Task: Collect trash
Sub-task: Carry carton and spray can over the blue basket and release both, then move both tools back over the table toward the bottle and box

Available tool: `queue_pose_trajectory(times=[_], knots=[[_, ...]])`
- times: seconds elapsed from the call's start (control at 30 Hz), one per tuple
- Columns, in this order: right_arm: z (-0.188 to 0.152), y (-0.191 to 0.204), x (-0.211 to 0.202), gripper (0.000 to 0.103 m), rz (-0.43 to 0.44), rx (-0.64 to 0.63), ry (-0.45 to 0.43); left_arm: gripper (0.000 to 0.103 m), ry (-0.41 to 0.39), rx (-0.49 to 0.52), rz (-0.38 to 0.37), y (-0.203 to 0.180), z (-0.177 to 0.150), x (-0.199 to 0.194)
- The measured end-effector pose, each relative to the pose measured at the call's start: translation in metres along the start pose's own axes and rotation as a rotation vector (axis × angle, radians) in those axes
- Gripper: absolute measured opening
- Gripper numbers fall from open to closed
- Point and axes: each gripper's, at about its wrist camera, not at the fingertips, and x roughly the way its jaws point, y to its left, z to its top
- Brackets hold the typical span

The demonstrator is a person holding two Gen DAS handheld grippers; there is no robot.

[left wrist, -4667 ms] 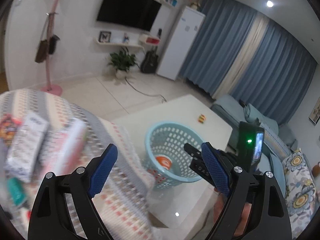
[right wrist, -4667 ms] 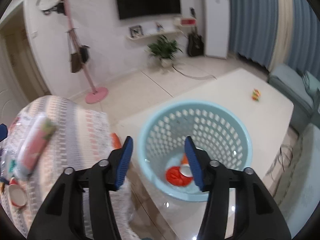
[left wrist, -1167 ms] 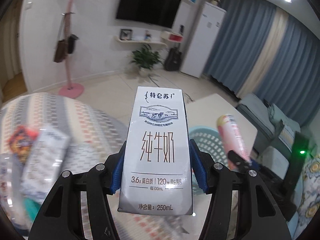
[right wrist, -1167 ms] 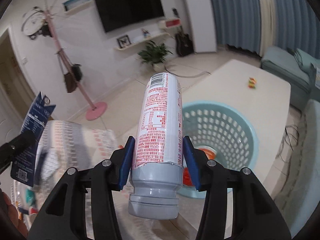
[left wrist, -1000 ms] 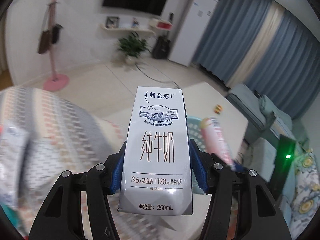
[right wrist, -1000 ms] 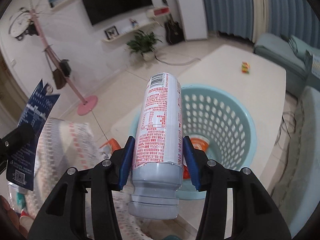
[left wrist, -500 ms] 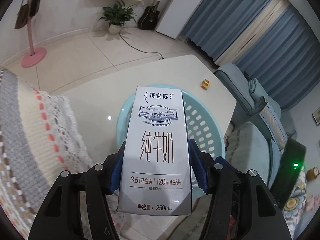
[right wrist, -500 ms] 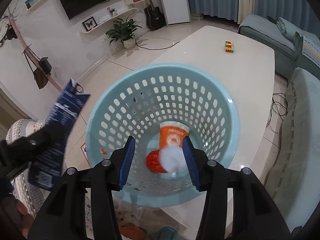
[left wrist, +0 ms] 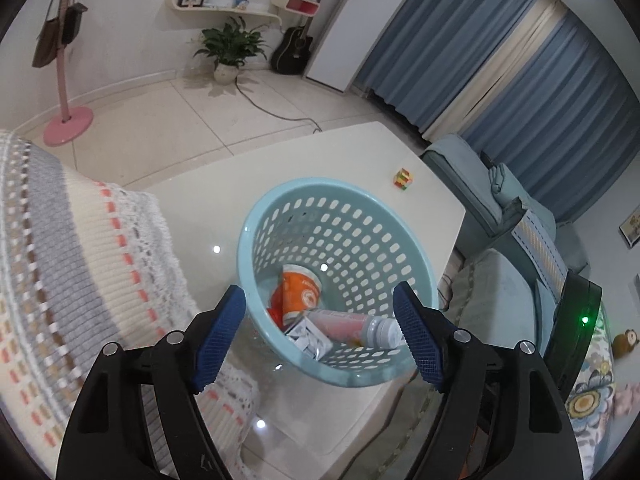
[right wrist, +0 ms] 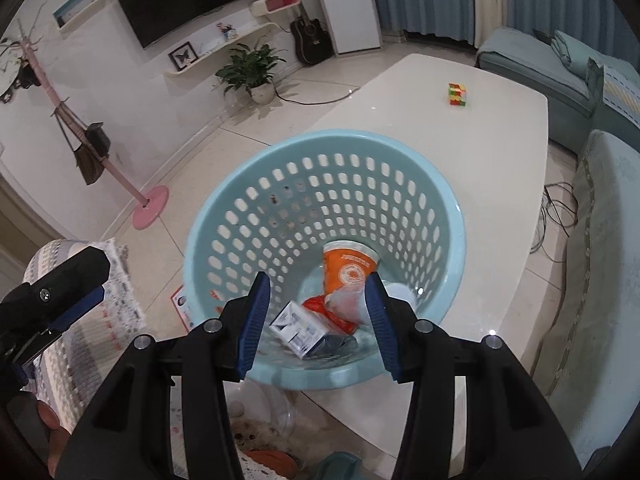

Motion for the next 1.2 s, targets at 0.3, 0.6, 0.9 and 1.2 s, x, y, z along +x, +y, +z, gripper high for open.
queue_pose_trajectory(times=[0.3, 0.6, 0.9, 1.2], knots=[[-0.005, 0.034, -0.034, 0.046, 0.045, -0.070, -0.064, 0.074, -0.116, 0.005, 0.004, 0.007, -0.006, -0.067], [-0.020, 0.105, -0.085, 0.057, 0.160, -0.237, -0.147, 0.075, -0.284, -0.003, 0.064, 0.040, -0.031, -0.176], [-0.062, 0.201, -0.117, 0.061, 0.314, -0.441, -0.166, 0.081, -0.440, -0.113, 0.253, 0.116, -0.071, -0.285], [-0.092, 0.294, -0.103, 0.070, 0.380, -0.580, -0.089, 0.081, -0.437, -0.289, 0.357, 0.208, -0.097, -0.336]])
